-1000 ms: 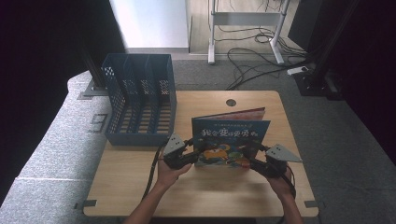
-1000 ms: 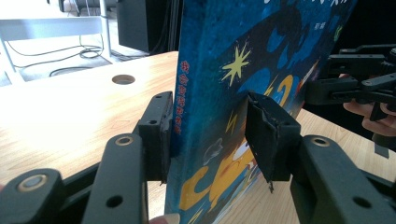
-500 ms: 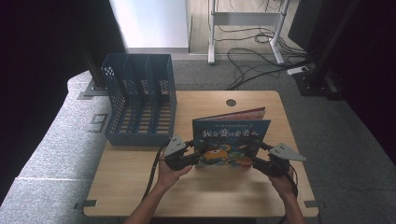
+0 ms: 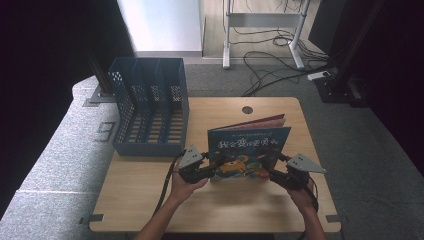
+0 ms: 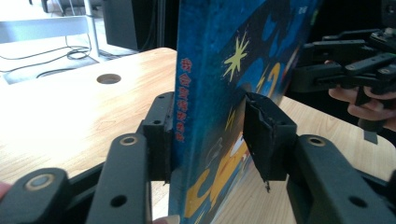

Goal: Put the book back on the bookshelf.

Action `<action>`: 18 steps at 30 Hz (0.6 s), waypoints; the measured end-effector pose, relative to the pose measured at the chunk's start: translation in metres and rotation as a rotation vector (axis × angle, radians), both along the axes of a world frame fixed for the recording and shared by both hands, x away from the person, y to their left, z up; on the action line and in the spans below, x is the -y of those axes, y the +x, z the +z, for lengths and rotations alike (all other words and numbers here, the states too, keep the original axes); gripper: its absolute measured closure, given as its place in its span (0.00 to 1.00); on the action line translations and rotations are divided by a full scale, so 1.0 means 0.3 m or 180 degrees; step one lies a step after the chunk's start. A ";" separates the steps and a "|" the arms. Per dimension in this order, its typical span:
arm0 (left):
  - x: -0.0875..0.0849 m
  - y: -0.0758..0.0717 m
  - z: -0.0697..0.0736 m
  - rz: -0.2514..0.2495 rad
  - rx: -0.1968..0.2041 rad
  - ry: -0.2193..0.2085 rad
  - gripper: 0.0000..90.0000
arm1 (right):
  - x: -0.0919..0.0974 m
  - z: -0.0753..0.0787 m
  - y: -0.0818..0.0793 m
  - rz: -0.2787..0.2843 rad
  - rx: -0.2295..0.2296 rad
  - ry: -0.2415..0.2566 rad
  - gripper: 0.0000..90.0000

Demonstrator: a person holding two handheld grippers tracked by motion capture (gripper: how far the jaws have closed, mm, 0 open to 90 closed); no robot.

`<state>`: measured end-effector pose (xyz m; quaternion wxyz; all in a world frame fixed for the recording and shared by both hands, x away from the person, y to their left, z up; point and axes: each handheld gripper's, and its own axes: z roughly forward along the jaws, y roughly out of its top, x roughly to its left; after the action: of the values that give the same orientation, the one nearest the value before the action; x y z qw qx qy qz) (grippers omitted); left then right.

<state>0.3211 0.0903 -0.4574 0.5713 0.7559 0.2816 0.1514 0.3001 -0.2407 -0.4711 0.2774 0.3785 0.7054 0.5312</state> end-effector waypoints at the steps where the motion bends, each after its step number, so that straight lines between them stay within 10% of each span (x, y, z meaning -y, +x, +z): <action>1: 0.001 -0.001 -0.001 -0.0009 0.0003 -0.0005 0.63 | 0.002 0.001 0.000 -0.0005 -0.0001 0.0005 0.41; 18: 0.013 -0.012 -0.003 -0.0087 0.0015 -0.0028 0.66 | 0.006 0.004 0.024 -0.0131 -0.0091 0.0128 0.30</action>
<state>0.3176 0.0864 -0.4583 0.5773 0.7568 0.2706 0.1441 0.3072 -0.2425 -0.4700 0.2705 0.4060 0.6905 0.5340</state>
